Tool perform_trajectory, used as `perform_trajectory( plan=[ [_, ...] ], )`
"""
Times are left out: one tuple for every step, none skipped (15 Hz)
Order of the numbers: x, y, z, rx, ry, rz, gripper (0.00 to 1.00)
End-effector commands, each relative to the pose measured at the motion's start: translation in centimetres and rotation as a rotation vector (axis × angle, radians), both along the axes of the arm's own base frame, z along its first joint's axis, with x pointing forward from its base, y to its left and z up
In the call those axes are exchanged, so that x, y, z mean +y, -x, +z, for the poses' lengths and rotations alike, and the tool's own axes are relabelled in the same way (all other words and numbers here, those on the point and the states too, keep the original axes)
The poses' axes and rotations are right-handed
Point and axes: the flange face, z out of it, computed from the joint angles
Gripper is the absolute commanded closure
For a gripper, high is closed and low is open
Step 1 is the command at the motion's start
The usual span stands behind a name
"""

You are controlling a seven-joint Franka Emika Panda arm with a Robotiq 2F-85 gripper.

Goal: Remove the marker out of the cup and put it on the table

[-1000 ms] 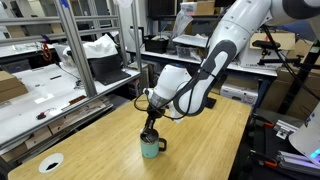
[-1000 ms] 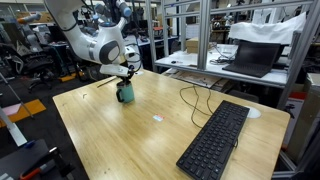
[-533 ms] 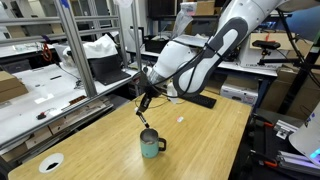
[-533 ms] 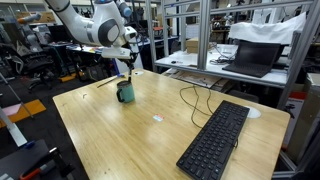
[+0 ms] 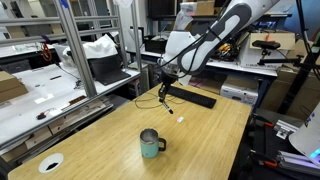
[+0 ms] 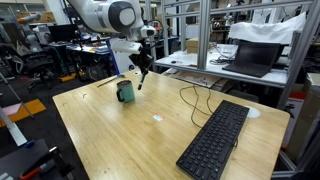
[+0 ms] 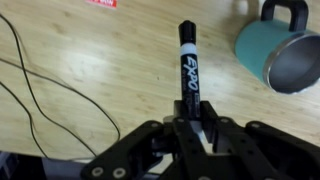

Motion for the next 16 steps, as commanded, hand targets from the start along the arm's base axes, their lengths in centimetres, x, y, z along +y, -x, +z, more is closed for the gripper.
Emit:
perform_trajectory(
  plan=[
    [-0.8, 1.8, -2.8, 0.157, -0.02, -0.081, 0.95],
    [-0.4, 2.4, -4.5, 0.201, -0.028, -0.091, 0.95],
    [-0.1, 2.9, -5.9, 0.238, -0.036, -0.099, 0.95],
    [0.5, 3.3, -7.8, 0.284, -0.054, -0.102, 0.95],
    [1.0, 3.7, -9.8, 0.322, -0.068, -0.114, 0.95],
    [1.4, 4.0, -11.4, 0.357, -0.082, -0.119, 0.95],
    [1.8, 4.3, -13.0, 0.387, -0.091, -0.128, 0.95],
    [2.0, 4.5, -14.5, 0.412, -0.093, -0.141, 0.95],
    [2.1, 4.7, -15.7, 0.433, -0.089, -0.155, 0.95],
    [2.2, 4.6, -16.6, 0.446, -0.086, -0.165, 0.95],
    [2.3, 4.4, -17.1, 0.444, -0.086, -0.173, 0.95],
    [2.5, 4.0, -17.0, 0.432, -0.08, -0.183, 0.59],
    [2.7, 3.5, -16.5, 0.412, -0.083, -0.187, 0.55],
    [3.0, 3.1, -15.8, 0.391, -0.088, -0.189, 0.49],
    [3.4, 2.7, -14.7, 0.357, -0.086, -0.192, 0.43],
    [3.8, 2.2, -13.7, 0.324, -0.085, -0.194, 0.35]
  ],
)
